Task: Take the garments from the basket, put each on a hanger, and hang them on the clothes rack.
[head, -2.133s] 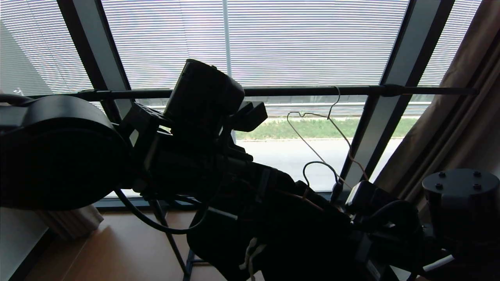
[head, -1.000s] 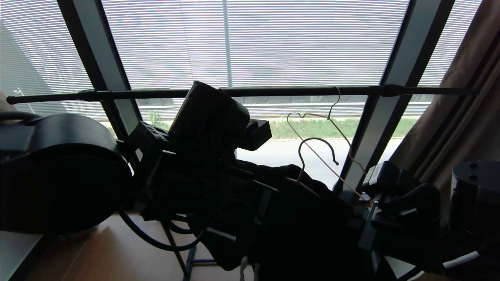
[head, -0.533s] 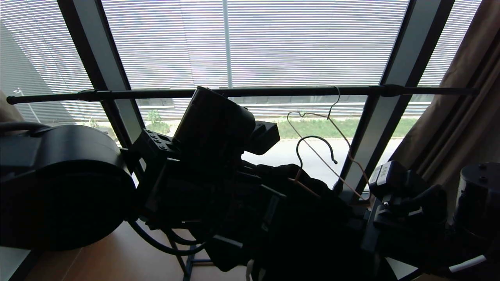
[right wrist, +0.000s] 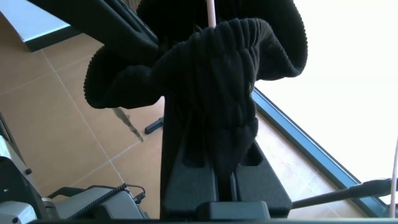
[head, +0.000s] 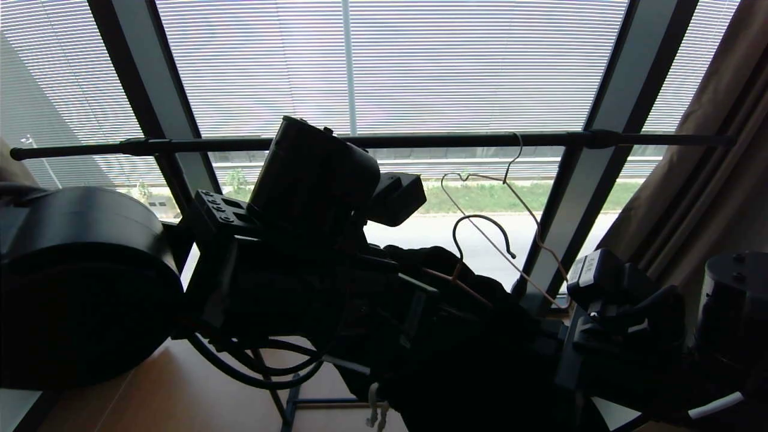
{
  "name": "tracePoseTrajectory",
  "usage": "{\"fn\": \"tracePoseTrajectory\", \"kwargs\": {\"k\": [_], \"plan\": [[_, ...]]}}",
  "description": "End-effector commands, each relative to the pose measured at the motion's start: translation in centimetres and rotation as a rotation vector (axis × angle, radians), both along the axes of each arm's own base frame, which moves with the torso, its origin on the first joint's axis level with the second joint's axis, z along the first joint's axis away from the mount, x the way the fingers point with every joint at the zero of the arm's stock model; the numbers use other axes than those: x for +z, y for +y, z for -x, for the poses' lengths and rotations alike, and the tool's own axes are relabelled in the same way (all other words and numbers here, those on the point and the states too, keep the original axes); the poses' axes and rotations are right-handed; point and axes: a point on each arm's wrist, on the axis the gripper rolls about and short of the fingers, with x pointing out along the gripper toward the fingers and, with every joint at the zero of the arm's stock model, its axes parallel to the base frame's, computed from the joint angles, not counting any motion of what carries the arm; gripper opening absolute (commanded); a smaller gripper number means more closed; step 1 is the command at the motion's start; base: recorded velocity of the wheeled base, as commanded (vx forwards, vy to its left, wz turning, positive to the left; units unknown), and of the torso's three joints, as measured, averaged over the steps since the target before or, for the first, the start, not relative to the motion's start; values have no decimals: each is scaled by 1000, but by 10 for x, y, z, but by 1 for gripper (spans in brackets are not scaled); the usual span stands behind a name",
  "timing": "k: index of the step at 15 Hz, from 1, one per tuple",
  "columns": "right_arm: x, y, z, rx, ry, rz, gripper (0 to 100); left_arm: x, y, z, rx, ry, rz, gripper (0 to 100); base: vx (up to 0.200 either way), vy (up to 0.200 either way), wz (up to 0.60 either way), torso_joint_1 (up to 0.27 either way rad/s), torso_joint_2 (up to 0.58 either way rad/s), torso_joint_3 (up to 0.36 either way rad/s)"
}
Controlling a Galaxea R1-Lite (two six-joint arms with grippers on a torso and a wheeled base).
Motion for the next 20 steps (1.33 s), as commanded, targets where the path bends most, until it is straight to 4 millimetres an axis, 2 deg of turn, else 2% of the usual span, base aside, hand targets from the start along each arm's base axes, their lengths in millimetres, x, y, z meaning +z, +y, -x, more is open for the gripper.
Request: {"fn": "tracePoseTrajectory", "kwargs": {"k": [1, 4, 10, 13, 14, 16, 18, 20], "plan": [[0, -3, -2, 3, 5, -5, 0, 11, 11, 7, 7, -20, 25, 100, 0, 0, 0, 0, 0, 0], [-1, -8, -7, 12, 17, -15, 0, 19, 22, 16, 5, -37, 45, 100, 0, 0, 0, 0, 0, 0], [-6, -19, -17, 69, 68, -43, 0, 18, 41, 15, 43, -88, 81, 100, 0, 0, 0, 0, 0, 0], [-3, -24, -16, 88, 67, -56, 0, 11, 79, -17, 63, -268, -36, 100, 0, 0, 0, 0, 0, 0], [-1, -25, -14, 94, 63, -61, 0, 18, 88, -22, 0, -306, -20, 100, 0, 0, 0, 0, 0, 0], [1, -28, -6, 164, 81, -80, 0, 30, 92, -24, -86, -354, 5, 100, 0, 0, 0, 0, 0, 0], [3, -30, -3, 220, 83, -101, 0, 31, 92, -24, -173, -422, -59, 100, 0, 0, 0, 0, 0, 0], [2, -27, -6, 251, 79, -91, 0, 27, 98, -25, -384, -491, -87, 100, 0, 0, 0, 0, 0, 0]]}}
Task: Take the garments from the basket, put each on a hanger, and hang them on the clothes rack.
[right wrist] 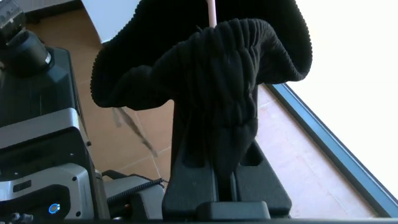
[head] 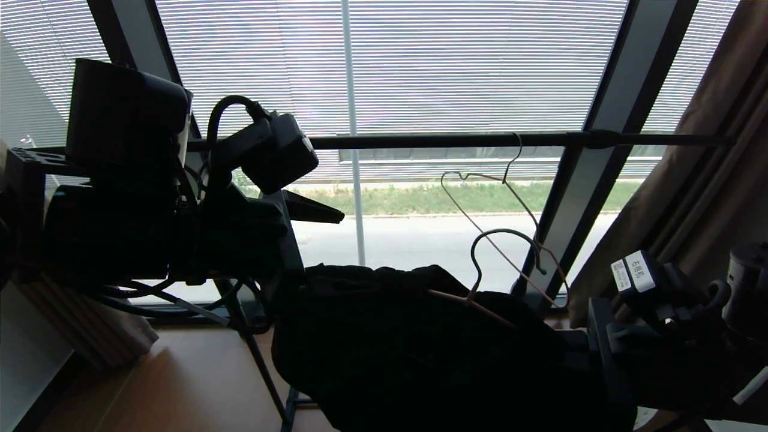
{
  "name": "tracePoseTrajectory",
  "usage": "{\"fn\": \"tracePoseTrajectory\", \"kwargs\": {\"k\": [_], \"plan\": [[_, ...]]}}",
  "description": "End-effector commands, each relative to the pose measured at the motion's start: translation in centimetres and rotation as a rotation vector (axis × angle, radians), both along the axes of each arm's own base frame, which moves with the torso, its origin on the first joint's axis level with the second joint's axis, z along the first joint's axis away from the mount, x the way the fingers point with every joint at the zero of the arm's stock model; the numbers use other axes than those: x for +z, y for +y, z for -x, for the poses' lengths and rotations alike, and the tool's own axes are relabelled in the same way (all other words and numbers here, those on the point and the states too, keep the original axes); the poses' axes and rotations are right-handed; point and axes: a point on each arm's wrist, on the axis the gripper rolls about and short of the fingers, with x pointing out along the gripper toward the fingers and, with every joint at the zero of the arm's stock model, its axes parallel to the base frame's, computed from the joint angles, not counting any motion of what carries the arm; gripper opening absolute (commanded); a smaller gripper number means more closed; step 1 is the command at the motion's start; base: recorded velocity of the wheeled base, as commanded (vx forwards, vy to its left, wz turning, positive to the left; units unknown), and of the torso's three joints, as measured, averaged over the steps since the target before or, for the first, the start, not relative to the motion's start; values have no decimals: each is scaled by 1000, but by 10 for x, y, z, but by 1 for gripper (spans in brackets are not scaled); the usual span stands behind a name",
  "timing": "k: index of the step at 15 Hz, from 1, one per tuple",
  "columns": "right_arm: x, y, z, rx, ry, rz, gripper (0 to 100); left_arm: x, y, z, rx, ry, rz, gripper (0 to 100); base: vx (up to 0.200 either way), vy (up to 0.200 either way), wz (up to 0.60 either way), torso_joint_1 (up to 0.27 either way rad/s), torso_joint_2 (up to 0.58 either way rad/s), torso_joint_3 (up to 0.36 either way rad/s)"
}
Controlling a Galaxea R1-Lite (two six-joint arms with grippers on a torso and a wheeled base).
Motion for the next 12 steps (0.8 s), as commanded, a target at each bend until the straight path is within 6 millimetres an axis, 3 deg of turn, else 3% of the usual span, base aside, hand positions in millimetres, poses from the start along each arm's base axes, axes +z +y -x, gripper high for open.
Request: {"fn": "tracePoseTrajectory", "kwargs": {"k": [1, 3, 5, 12], "plan": [[-2, 4, -5, 20, -24, 22, 0, -1, 8, -3, -103, -40, -20, 100, 0, 0, 0, 0, 0, 0], [-2, 4, -5, 20, -24, 22, 0, -1, 8, -3, -103, -40, -20, 100, 0, 0, 0, 0, 0, 0], [-4, 12, -16, 60, -77, 65, 0, -14, 23, -9, -239, -47, 12, 100, 0, 0, 0, 0, 0, 0], [26, 17, -23, 160, -57, 143, 0, -36, 29, -13, -290, -11, 4, 100, 0, 0, 0, 0, 0, 0]]}}
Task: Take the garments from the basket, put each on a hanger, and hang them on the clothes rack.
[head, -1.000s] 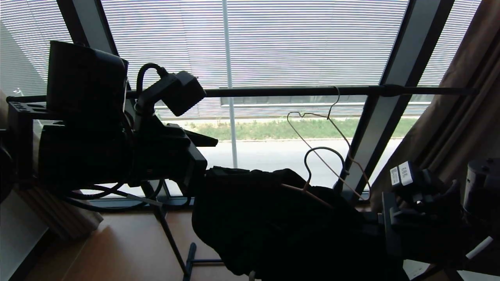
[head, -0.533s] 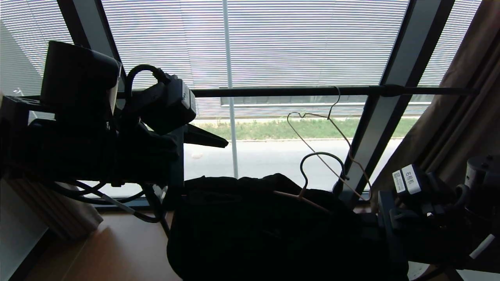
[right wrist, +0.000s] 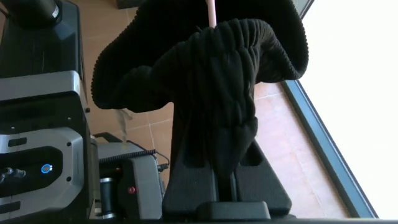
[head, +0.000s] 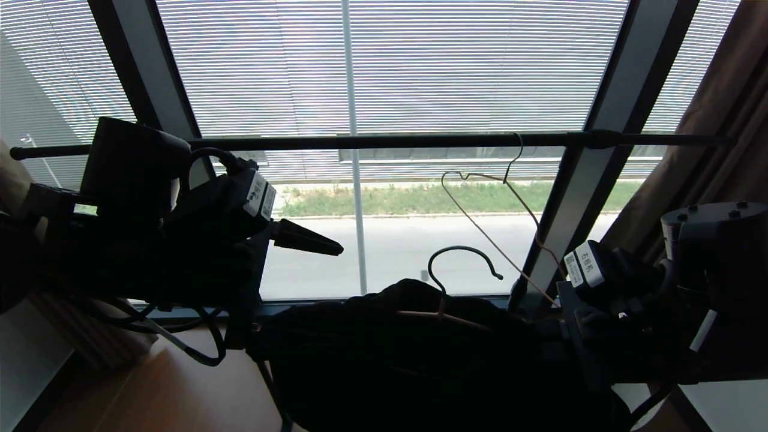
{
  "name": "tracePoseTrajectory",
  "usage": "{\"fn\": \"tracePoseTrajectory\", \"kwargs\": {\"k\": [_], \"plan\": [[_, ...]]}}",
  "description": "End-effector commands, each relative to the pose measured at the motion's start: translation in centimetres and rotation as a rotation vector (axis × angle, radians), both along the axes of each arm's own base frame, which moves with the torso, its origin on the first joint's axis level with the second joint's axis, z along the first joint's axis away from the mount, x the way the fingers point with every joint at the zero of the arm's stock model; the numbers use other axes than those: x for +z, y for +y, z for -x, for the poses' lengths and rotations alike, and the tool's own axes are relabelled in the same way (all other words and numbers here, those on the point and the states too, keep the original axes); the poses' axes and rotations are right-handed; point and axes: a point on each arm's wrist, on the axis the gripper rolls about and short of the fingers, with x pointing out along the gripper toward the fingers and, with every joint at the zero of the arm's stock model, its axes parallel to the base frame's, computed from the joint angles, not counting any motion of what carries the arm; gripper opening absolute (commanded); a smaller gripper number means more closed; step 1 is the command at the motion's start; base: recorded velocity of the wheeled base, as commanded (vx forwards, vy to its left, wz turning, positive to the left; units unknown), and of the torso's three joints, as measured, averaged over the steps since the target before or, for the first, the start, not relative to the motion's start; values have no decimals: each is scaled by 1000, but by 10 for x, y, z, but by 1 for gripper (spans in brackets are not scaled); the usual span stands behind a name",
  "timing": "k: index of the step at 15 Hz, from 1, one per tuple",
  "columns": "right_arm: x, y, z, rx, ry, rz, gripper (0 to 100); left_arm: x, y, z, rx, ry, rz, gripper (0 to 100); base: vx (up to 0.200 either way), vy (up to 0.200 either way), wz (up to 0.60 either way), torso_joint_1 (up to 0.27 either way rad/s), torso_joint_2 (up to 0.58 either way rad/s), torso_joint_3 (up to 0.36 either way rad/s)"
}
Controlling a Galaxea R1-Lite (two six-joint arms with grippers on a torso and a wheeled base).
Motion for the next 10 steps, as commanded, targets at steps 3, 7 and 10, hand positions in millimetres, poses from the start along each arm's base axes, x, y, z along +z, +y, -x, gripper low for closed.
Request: {"fn": "tracePoseTrajectory", "kwargs": {"k": [3, 7, 10], "plan": [[11, 2, -1, 29, -25, -21, 0, -8, -1, 0, -4, 32, -11, 100, 0, 0, 0, 0, 0, 0], [13, 1, 0, 38, -28, -28, 0, -12, -4, 2, -16, 47, -17, 100, 0, 0, 0, 0, 0, 0], [12, 10, 5, 79, -23, -27, 0, -21, -10, -4, -22, 79, -31, 100, 0, 0, 0, 0, 0, 0]]}}
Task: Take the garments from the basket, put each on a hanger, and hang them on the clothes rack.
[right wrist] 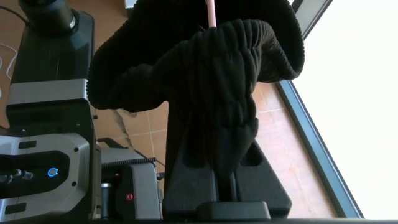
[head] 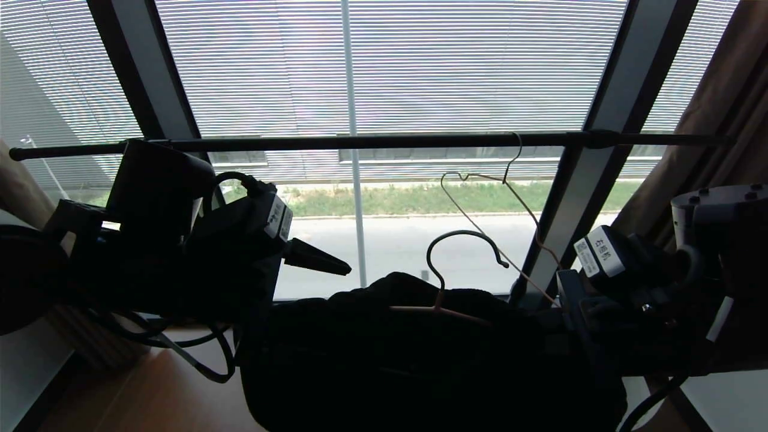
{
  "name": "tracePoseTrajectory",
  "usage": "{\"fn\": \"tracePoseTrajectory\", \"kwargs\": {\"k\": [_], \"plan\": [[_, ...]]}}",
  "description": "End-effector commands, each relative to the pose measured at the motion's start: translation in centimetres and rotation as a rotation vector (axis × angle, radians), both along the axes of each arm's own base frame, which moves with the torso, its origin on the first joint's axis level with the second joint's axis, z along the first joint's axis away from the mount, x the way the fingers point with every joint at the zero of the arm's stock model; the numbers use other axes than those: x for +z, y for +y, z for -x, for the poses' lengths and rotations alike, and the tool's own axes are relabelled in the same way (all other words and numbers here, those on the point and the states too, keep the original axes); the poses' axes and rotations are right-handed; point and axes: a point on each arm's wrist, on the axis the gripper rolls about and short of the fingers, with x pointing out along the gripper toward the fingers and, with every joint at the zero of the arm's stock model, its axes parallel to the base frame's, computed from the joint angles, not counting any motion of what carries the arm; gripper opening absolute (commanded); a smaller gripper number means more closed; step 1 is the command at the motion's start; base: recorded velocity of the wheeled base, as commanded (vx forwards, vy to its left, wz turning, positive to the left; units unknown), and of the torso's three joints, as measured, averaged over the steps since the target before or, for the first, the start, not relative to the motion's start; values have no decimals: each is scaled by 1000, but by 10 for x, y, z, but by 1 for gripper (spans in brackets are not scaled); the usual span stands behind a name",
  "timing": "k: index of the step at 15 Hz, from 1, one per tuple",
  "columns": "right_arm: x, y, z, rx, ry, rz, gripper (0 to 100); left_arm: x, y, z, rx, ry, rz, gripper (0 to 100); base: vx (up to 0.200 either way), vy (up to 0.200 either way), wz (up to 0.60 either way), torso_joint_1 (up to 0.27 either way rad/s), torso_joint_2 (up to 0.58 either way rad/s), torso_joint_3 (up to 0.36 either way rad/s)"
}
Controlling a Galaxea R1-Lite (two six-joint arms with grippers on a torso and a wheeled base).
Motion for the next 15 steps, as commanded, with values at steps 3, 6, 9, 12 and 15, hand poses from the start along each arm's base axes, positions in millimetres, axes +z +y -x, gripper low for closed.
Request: {"fn": "tracePoseTrajectory", "kwargs": {"k": [3, 6, 9, 12, 15], "plan": [[-2, 8, 3, 53, 10, -10, 0, -11, -7, -5, -14, 34, -17, 100, 0, 0, 0, 0, 0, 0], [-2, 8, 3, 86, 21, -26, 0, -12, -7, -6, -14, 38, -19, 100, 0, 0, 0, 0, 0, 0], [0, 8, 2, 83, 15, -31, 0, -13, -6, -5, -14, 43, -20, 0, 0, 0, 0, 0, 0, 0], [-1, 5, -5, 56, 20, -32, 0, -13, -4, -5, -6, 42, -19, 0, 0, 0, 0, 0, 0, 0], [-5, 3, -13, 48, 41, -31, 0, -11, 3, -7, 17, 38, -16, 0, 0, 0, 0, 0, 0, 0]]}}
